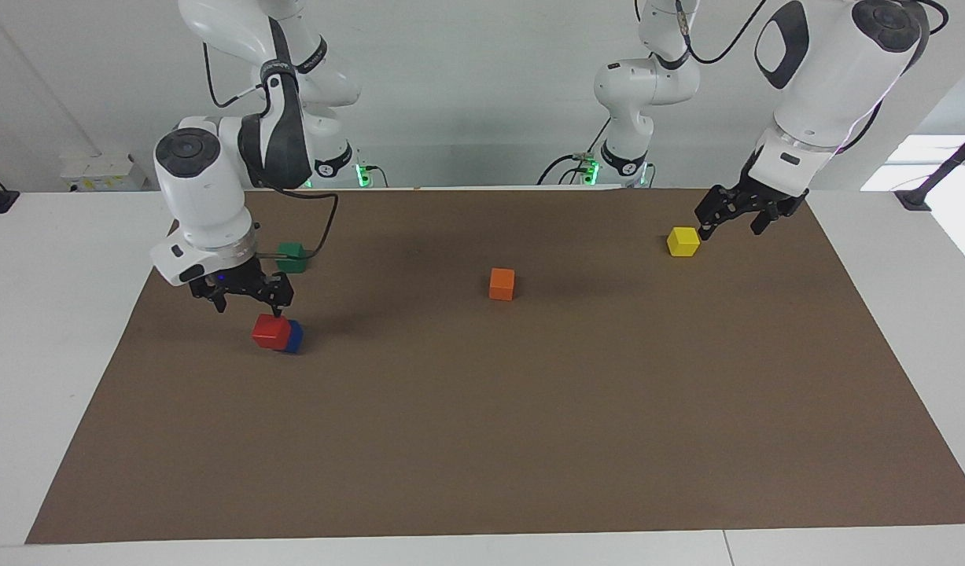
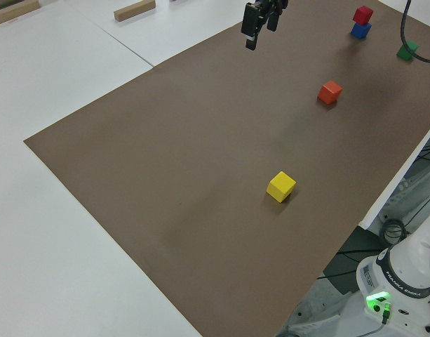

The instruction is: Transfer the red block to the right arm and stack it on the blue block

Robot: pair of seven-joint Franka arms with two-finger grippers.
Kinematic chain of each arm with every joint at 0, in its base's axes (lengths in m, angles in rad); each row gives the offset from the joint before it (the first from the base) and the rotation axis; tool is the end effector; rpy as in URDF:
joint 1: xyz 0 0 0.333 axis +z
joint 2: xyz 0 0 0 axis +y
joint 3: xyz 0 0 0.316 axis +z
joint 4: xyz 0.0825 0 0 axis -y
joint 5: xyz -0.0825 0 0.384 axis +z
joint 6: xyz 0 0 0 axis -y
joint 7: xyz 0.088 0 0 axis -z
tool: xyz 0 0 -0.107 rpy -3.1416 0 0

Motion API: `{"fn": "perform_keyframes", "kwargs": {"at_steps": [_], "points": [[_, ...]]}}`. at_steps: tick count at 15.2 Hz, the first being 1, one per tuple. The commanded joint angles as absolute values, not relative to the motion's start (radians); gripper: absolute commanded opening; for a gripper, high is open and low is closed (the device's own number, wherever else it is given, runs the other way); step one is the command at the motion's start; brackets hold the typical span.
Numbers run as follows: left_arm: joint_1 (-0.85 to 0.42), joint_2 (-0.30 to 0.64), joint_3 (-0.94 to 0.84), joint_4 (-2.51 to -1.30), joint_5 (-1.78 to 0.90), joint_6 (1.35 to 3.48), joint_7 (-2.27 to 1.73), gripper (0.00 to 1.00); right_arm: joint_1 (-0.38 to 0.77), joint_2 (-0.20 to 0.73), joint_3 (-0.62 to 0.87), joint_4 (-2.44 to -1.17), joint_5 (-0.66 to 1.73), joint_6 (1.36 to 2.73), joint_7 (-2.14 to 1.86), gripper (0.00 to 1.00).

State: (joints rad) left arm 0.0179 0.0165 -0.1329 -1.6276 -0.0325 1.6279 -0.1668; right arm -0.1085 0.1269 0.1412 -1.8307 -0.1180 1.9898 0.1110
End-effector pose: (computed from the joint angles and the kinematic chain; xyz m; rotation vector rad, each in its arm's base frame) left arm 0.5589 -0.0673 0.5935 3.1083 0.0838 -0.0323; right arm 0.6000 0.0093 0.4645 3.0524 -0.0511 0.0614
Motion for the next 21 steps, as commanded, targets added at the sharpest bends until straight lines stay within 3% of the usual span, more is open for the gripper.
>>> {"fn": "perform_keyframes", "kwargs": {"at_steps": [1,8,10,14,21], "points": [[0.008,0.008,-0.124,-1.623,-0.048,1.611,-0.158,1.0,-0.143,0.092,0.144,-1.792,-0.026,1.93,-0.001,1.0],[0.008,0.006,-0.124,-1.623,-0.046,1.609,-0.158,1.0,-0.14,0.041,0.134,-1.606,-0.026,1.553,-0.077,1.0],[0.008,0.006,-0.124,-1.624,-0.046,1.608,-0.158,1.0,-0.108,0.022,0.088,-1.601,-0.025,1.52,-0.08,1.0],[0.008,0.006,-0.124,-1.623,-0.046,1.609,-0.158,1.0,0.119,0.023,-0.165,-1.601,-0.011,1.503,-0.087,1.0],[0.008,0.008,-0.124,-1.618,-0.046,1.611,-0.158,1.0,0.115,0.0,-0.167,-1.563,-0.008,1.385,-0.101,1.0]]}}
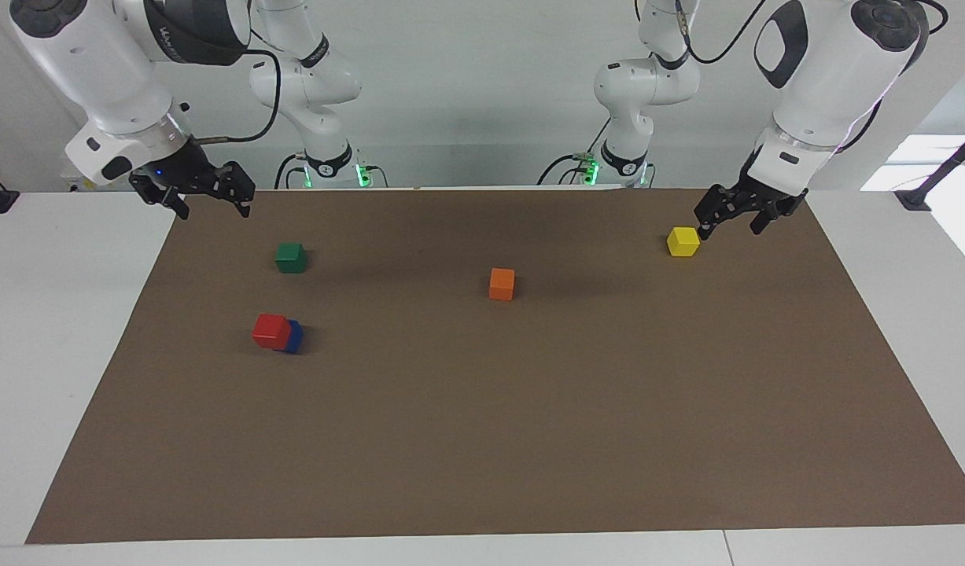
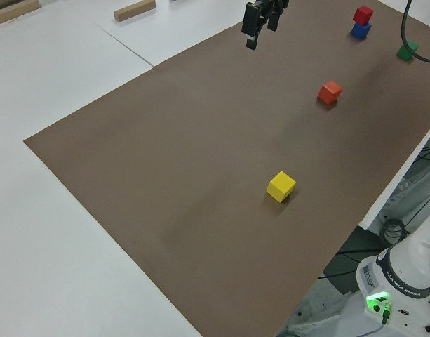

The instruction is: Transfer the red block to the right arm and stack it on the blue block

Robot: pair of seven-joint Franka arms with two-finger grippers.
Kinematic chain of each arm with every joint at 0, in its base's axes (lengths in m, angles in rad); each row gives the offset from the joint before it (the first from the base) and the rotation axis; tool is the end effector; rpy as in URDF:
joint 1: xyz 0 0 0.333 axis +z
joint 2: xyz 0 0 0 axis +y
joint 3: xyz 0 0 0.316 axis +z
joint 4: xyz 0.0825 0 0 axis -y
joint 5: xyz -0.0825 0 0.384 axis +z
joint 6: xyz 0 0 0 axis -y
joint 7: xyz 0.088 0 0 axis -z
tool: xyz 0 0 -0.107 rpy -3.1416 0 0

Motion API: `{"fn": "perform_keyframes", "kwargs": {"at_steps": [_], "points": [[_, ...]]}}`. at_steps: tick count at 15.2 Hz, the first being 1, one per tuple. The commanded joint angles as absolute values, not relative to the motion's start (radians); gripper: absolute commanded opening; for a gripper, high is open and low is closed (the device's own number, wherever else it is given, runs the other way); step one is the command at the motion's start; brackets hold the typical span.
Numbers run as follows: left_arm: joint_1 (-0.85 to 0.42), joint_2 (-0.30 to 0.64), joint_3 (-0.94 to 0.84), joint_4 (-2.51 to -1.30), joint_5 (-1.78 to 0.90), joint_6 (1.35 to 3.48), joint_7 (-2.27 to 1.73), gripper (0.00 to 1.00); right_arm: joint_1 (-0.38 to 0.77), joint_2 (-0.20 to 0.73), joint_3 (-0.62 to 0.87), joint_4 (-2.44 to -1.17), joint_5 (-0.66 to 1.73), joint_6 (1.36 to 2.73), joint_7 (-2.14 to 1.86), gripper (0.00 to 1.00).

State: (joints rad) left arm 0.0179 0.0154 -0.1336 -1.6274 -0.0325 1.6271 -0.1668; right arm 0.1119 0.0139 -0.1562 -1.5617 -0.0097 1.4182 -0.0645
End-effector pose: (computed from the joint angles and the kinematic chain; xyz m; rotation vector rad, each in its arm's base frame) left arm 0.5585 -0.0677 0.5941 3.1084 0.0827 -0.0315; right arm 0.5408 -0.0245 0.6091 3.1284 0.0302 -0.2471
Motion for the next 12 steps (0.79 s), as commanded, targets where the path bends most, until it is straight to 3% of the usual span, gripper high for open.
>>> {"fn": "perform_keyframes", "kwargs": {"at_steps": [1,5,12], "points": [[0.008,0.008,-0.124,-1.618,-0.046,1.611,-0.158,1.0,0.114,-0.006,-0.167,-1.574,-0.008,1.387,-0.098,1.0],[0.008,0.008,-0.123,-1.618,-0.046,1.614,-0.158,1.0,0.11,0.002,-0.166,-1.572,-0.044,1.518,-0.097,1.0],[0.008,0.008,-0.123,-1.618,-0.046,1.614,-0.158,1.0,0.107,0.005,-0.166,-1.568,-0.044,1.52,-0.095,1.0]]}}
